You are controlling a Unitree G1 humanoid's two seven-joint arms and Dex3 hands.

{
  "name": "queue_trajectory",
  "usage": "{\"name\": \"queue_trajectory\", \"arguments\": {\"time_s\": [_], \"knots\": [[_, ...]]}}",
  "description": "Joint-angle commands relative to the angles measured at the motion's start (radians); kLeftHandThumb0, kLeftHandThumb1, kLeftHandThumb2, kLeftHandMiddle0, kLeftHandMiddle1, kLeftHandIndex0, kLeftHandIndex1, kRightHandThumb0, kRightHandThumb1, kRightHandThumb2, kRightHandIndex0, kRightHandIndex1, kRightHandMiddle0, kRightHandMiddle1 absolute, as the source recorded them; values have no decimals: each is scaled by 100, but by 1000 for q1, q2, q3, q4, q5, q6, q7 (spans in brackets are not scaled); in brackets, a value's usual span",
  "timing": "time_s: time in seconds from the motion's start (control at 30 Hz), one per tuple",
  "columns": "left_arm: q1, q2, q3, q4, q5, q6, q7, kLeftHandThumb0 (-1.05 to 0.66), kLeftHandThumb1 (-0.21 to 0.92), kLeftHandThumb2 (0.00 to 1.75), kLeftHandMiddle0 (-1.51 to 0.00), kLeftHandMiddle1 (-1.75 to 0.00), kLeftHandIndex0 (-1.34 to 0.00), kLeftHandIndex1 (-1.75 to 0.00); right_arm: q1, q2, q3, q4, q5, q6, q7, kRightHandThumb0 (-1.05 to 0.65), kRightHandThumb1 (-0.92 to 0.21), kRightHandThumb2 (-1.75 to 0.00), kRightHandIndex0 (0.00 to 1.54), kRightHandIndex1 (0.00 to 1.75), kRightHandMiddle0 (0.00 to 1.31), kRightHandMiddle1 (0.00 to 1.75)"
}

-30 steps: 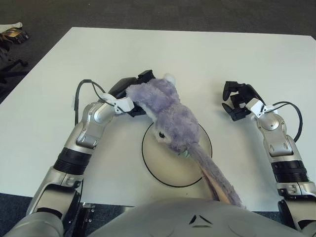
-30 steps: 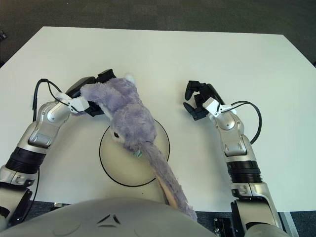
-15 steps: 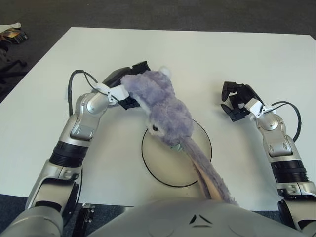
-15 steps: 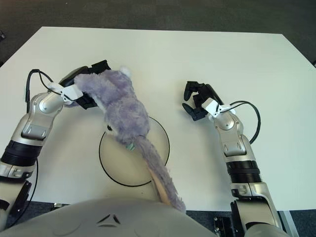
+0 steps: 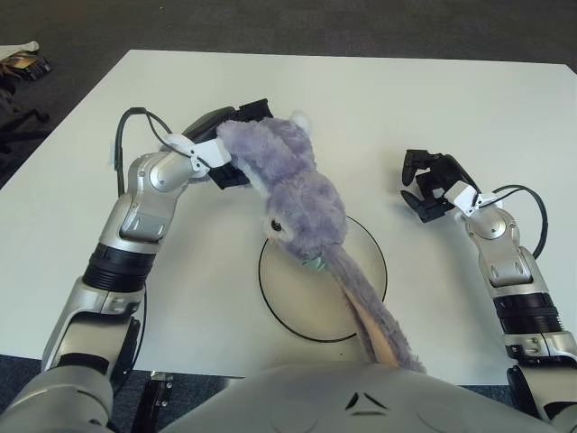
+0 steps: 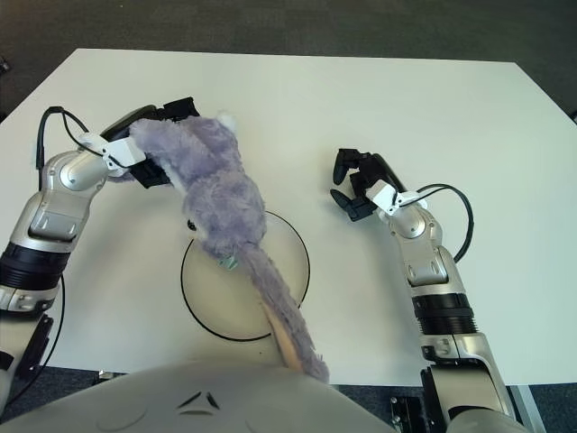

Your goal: Put the doll into the plate.

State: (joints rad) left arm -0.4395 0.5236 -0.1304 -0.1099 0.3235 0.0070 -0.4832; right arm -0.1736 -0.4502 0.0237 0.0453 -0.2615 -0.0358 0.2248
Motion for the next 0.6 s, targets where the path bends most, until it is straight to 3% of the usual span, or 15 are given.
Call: {"name": "queue_trajectory", "arguments": {"time_s": [0.0, 0.23, 0.57], "knots": [[-51, 28, 6, -15, -6, 23, -34, -57, 9, 158, -120, -175, -80, -175, 9, -6, 3, 1, -13, -11, -8, -52, -19, -146, 126, 175, 71, 175], [-99, 56, 13, -9, -25, 39, -89, -57, 9, 159, -120, -175, -80, -175, 8, -8, 12, -1, -28, -13, -14, -52, -20, -146, 126, 175, 71, 175], [-209, 109, 3, 9, -88, 183, -253, -57, 9, 159, -120, -175, -80, -175, 1, 20, 18, -17, -56, -29, -69, -52, -21, -144, 127, 175, 70, 175]]}}
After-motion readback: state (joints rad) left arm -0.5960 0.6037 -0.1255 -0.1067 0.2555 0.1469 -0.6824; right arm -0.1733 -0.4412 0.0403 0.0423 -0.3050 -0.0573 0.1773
